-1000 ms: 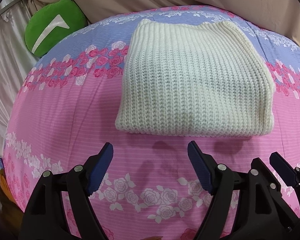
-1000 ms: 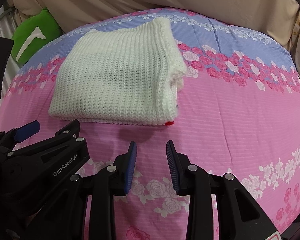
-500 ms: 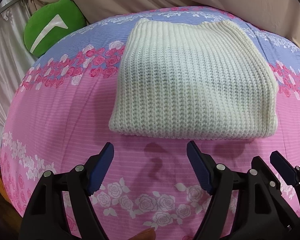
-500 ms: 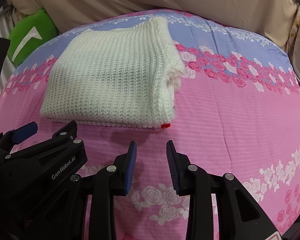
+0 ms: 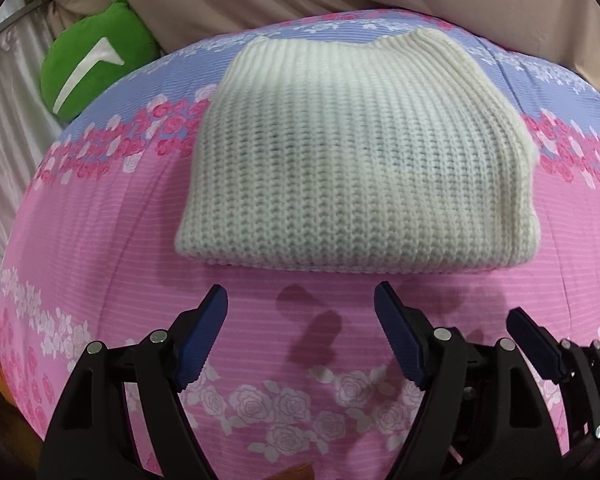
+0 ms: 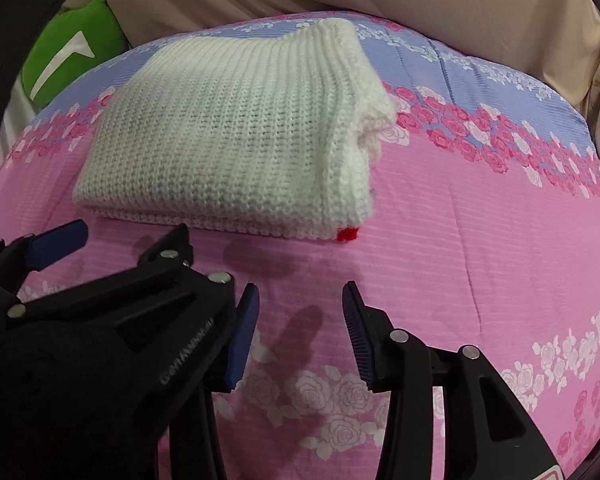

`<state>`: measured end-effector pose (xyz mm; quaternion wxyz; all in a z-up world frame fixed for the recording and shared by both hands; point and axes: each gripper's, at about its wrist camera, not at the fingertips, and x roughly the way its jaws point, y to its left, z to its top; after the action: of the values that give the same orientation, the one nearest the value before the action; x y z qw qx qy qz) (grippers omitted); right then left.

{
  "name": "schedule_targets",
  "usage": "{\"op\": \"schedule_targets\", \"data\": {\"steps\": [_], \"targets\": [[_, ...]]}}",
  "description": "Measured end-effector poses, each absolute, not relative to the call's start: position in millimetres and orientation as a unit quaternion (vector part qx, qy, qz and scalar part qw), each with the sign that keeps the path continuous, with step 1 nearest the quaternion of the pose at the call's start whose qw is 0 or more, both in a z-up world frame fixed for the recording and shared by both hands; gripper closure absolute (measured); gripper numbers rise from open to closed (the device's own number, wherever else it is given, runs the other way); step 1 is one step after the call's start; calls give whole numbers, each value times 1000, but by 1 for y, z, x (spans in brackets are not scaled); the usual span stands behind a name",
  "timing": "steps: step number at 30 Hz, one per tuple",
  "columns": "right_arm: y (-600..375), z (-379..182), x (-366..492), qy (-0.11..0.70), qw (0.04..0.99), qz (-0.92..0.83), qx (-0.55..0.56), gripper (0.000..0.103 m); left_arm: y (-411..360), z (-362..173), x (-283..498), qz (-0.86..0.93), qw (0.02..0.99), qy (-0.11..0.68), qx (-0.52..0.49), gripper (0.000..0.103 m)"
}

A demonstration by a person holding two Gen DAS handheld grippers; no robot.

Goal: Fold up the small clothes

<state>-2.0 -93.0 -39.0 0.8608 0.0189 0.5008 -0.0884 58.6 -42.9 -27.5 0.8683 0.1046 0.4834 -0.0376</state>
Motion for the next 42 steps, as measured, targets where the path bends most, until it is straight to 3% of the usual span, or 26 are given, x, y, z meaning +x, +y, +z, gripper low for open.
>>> {"op": "schedule_targets", "data": {"steps": [8,15,21,28,42], "targets": [[-120,-29,-9,481,869,-102,55,61,-23,-32,63,-14,869,485,95,30],[-118,-54,-5,459,882,-99,44,60,-15,-54,64,-22,881,461,102,29],[-104,-59,-15,404,908,-111,-3,53,-18,-59,58,-33,909,404,100,27],[-110,-60,-14,405,907,-119,13,41,-7,-64,61,-34,911,405,70,8],[-120,-65,-11,414,901,-124,45,21,2,-69,65,-35,907,418,33,5]]}}
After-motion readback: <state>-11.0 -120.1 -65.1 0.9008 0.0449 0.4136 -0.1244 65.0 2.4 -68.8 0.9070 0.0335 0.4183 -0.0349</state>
